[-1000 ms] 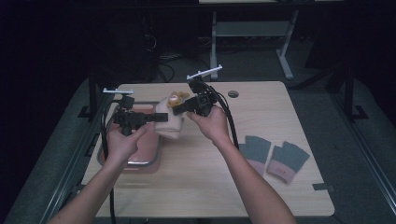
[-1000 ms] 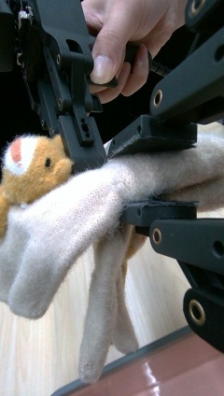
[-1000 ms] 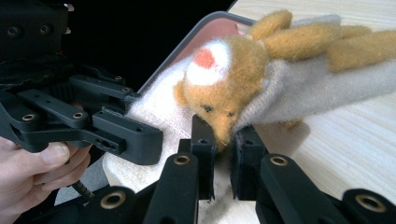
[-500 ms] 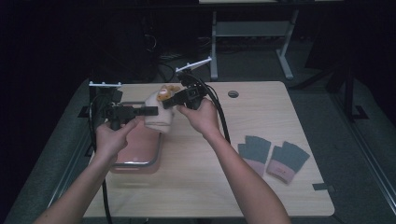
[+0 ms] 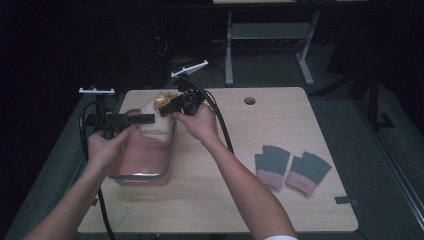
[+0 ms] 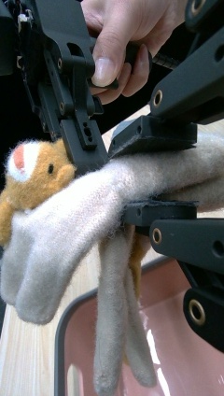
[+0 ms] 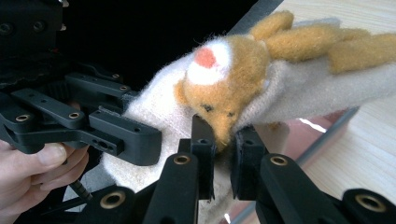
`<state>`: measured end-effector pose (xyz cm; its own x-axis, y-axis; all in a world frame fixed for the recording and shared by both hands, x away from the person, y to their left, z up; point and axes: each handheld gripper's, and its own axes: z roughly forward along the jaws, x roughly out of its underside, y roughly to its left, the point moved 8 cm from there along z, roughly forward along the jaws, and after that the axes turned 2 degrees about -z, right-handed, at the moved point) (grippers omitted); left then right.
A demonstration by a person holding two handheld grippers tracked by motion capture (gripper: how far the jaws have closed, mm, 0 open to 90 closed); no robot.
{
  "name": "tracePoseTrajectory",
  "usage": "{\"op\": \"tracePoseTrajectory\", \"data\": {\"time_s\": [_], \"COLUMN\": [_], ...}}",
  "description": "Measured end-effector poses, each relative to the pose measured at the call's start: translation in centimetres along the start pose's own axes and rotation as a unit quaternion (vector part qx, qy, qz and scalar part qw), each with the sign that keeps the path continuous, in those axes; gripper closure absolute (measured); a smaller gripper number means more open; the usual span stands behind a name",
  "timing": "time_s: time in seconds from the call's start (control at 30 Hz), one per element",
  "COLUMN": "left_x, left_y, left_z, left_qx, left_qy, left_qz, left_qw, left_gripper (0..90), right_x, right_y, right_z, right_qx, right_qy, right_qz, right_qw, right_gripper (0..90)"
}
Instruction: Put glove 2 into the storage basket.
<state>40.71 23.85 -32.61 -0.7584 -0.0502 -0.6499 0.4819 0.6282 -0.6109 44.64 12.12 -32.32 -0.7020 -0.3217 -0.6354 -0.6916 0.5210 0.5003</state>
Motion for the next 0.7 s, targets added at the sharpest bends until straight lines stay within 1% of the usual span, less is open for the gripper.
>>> {"op": "tracePoseTrajectory", "data": {"time_s": [0.17, 0.43, 0.53, 0.57, 0.6, 0.63, 0.67, 0.7], "left_x": [0.1, 0.6, 0.7, 0.8, 0.9, 1.0, 1.2, 1.3], "left_y": [1.1, 3.1, 3.7, 3.9, 4.0, 4.3, 4.4, 4.7], "left_z": [-0.5, -0.7, -0.7, -0.7, -0.6, -0.6, -0.6, -0.6], "left_qx": [-0.003, -0.005, -0.013, -0.013, -0.015, -0.014, -0.014, -0.013], "left_qy": [-0.001, 0.005, 0.011, 0.009, 0.011, 0.013, 0.012, 0.014], "left_qz": [-0.006, -0.021, -0.015, -0.018, -0.028, -0.025, -0.034, -0.035], "left_qw": [1.0, 0.9998, 0.9997, 0.9997, 0.9994, 0.9995, 0.9992, 0.9992], "left_gripper": [69.1, 69.1, 69.1, 69.1, 69.1, 69.0, 69.1, 69.1], "right_x": [-0.4, -0.3, -0.3, -0.2, -0.2, -0.1, -0.1, 0.0], "right_y": [0.2, -0.2, -0.4, -0.5, -0.5, -0.6, -0.7, -0.8], "right_z": [1.2, 3.3, 4.1, 4.3, 4.6, 4.8, 5.0, 5.2], "right_qx": [-0.006, -0.012, -0.012, -0.013, -0.015, -0.016, -0.016, -0.015], "right_qy": [0.003, 0.018, 0.021, 0.024, 0.022, 0.026, 0.029, 0.029], "right_qz": [0.001, 0.003, 0.007, 0.007, 0.013, 0.014, 0.015, 0.011], "right_qw": [1.0, 0.9998, 0.9997, 0.9996, 0.9996, 0.9994, 0.9994, 0.9994], "right_gripper": [81.5, 81.4, 81.4, 81.4, 81.4, 81.4, 81.4, 81.4]}}
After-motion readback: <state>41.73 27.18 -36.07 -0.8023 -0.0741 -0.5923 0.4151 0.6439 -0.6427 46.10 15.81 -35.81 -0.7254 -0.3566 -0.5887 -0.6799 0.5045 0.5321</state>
